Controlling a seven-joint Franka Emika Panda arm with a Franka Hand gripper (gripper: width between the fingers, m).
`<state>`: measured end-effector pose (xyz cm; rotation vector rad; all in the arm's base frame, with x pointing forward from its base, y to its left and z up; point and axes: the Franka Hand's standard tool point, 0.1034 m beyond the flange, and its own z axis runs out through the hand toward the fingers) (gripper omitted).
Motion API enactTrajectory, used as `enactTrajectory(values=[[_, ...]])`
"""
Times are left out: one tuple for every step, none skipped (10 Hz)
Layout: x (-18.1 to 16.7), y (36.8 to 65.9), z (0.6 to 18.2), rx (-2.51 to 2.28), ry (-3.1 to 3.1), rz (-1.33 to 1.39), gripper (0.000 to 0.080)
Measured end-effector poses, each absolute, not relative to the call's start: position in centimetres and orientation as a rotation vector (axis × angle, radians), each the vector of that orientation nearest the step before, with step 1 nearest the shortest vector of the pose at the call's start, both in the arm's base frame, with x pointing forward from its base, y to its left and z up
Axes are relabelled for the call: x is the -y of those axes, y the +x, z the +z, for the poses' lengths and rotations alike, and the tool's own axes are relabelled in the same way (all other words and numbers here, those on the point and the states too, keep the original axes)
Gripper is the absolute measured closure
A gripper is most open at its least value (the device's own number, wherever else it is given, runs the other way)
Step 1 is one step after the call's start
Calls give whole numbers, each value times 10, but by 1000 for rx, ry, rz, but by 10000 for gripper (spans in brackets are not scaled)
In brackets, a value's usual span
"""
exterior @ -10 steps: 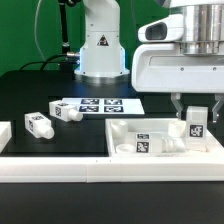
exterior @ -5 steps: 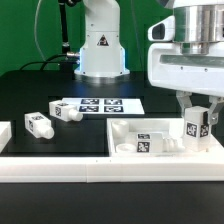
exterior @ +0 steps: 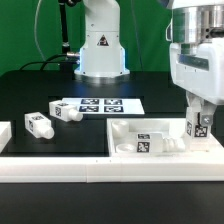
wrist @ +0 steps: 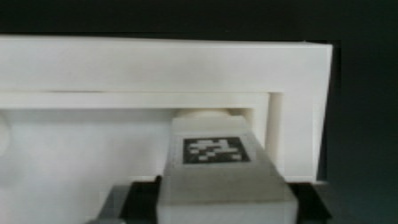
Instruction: Assemble one leg
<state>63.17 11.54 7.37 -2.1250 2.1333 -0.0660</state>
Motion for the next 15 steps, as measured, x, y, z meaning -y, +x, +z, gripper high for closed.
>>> enactTrajectory(values=[[-114,632,74,-2056,-2203,-73,511],[-112,632,76,-1981,-2276,-73,343],[-113,631,77,-1916,-2339,-66,195],[-113,631,77,-1788,-2442,-77,164],[-113,630,76,-1692,-2512,-83,164],[-113,630,76,-1613,-2566,-88,152],[-113,630,76,-1516,-2627,-94,152],[-112,630,76,-1343,-2737,-99,151],[-113,630,78,-1145,-2843,-102,151],[-112,632,79,-955,-2920,-115,151],[-110,633,79,-795,-2975,-124,151],[-110,633,78,-610,-3029,-131,151],[-109,633,77,-403,-3079,-137,151],[-108,633,77,-240,-3109,-142,151],[-108,633,78,-133,-3126,-146,151]])
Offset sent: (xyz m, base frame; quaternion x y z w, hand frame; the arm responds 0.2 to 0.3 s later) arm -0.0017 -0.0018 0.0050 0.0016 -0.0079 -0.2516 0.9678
